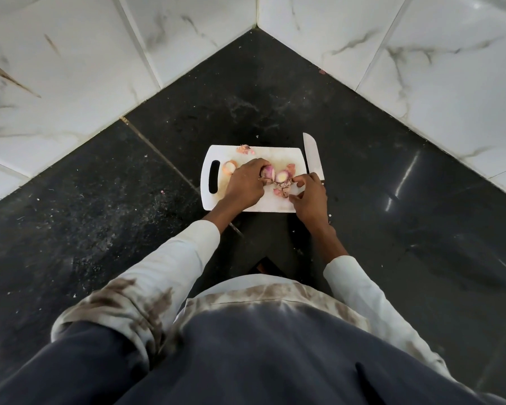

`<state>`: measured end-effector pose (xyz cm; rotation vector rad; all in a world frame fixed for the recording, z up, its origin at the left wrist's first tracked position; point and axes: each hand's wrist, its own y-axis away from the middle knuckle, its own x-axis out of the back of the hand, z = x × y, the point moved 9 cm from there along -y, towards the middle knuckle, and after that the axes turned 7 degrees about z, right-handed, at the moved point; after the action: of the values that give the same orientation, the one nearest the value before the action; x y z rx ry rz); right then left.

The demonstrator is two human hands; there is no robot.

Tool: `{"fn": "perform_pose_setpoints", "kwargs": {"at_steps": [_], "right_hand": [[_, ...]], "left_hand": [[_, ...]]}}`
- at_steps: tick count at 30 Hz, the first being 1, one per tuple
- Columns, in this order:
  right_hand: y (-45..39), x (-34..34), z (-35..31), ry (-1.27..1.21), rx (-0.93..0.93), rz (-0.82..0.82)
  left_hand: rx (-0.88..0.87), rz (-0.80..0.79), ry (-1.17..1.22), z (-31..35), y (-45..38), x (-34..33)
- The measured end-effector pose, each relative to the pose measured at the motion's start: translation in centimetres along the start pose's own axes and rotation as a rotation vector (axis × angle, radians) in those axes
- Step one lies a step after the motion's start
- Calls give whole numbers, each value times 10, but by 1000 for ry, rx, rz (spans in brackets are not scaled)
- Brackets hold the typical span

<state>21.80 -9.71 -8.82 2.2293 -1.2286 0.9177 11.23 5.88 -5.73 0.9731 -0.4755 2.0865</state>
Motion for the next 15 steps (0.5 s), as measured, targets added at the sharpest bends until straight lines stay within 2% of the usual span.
{"fn": "perform_pose_setpoints", "kwargs": {"at_steps": [5,9,11,15], "right_hand": [[-7,10,-5,-89,-55,44],[-16,22,-24,-184,-28,157],[-23,18,-33,-288,-41,105],[-25,-7,-39,-560,-186,-127]], "left_hand": [[9,-25,49,-3,-5,3],[104,16,241,-5,-13,10],[120,28,326,-1,-16,14],[155,25,510,0,-19,22]]}}
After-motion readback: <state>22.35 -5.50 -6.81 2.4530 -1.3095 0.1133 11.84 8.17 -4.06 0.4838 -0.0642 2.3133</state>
